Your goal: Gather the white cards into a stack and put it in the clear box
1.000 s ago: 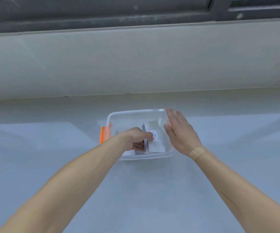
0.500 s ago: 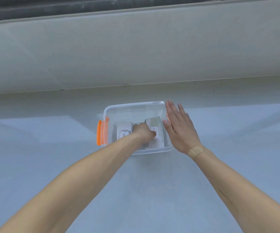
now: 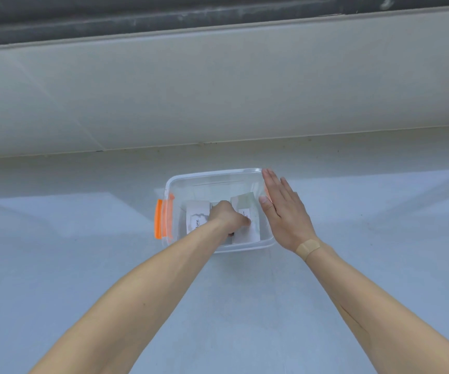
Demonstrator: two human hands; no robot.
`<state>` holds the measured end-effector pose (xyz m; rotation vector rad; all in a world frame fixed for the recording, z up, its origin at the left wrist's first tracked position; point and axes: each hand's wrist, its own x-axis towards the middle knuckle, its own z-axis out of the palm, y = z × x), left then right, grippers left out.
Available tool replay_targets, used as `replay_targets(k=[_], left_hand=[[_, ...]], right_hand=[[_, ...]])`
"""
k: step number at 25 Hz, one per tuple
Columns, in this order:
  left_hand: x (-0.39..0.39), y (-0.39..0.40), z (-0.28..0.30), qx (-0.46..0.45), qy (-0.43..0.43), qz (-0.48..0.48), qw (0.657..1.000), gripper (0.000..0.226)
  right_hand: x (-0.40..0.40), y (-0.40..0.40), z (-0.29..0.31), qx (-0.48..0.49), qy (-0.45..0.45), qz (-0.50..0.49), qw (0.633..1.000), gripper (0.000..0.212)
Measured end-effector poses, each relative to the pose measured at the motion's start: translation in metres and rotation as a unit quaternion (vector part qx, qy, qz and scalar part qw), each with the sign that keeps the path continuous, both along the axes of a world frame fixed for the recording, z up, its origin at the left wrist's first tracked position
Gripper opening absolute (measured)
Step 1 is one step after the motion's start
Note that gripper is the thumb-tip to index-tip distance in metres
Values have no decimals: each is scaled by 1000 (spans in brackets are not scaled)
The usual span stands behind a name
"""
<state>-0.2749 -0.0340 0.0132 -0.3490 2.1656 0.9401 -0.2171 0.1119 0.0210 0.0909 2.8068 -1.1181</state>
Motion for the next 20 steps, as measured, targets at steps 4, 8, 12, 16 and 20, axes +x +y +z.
replay_targets(k=[4, 8, 12, 16, 20], left_hand=[[-1, 0, 2, -33, 16, -27, 999, 21], [-1, -1, 4, -49, 29, -59, 997, 24], [1, 6, 5, -90, 32, -117, 988, 28], [2, 5, 13, -100, 2, -118, 988, 30], [5, 2, 24, -92, -16, -121, 988, 33]], right_hand=[[0, 0, 0, -12, -1, -3, 1000, 50], [1, 0, 0, -12, 1, -7, 1000, 49], [0, 0, 0, 5, 0, -8, 1000, 49], [1, 0, 7, 42, -11, -2, 999, 50], [2, 0, 17, 60, 1, -1, 998, 51]])
